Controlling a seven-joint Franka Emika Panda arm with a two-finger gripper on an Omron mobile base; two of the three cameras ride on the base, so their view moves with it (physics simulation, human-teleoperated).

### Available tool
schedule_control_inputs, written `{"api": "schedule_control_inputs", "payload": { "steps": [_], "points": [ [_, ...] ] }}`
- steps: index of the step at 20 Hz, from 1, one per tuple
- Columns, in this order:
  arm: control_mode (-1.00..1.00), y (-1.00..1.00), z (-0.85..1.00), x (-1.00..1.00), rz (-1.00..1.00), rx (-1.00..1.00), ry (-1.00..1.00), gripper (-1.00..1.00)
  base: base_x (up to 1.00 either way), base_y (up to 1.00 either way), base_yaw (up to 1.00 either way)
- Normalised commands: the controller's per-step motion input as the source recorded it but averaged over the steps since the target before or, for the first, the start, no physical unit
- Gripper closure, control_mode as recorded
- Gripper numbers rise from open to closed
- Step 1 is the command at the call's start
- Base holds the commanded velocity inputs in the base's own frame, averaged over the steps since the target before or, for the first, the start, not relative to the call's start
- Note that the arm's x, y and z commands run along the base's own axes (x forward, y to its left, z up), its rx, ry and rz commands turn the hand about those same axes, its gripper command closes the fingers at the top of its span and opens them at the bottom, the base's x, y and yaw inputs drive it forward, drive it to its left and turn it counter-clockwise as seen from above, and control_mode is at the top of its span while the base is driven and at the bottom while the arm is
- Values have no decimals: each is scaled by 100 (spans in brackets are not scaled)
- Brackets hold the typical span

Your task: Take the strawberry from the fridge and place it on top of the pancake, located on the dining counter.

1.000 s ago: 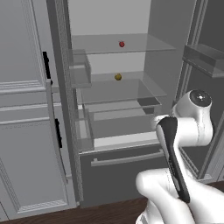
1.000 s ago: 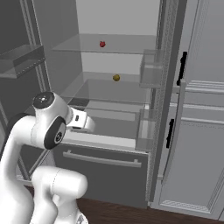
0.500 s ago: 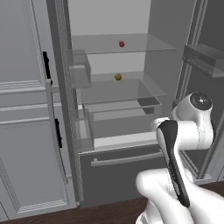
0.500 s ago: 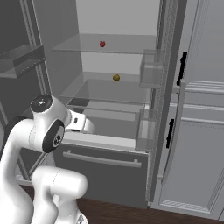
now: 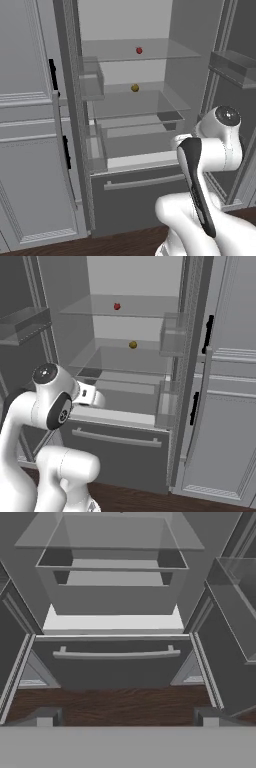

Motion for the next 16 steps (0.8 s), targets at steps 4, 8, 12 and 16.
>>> {"api": "schedule_control_inputs", "payload": {
  "steps": [4,8,12,16],
  "points": [
    [100,0,0,0,0,0,0,-100,29,40,-1],
    [100,0,0,0,0,0,0,-100,47,28,0],
    [100,0,0,0,0,0,0,-100,63,-1,3],
    [100,0,0,0,0,0,0,-100,59,0,0]
  ]
}}
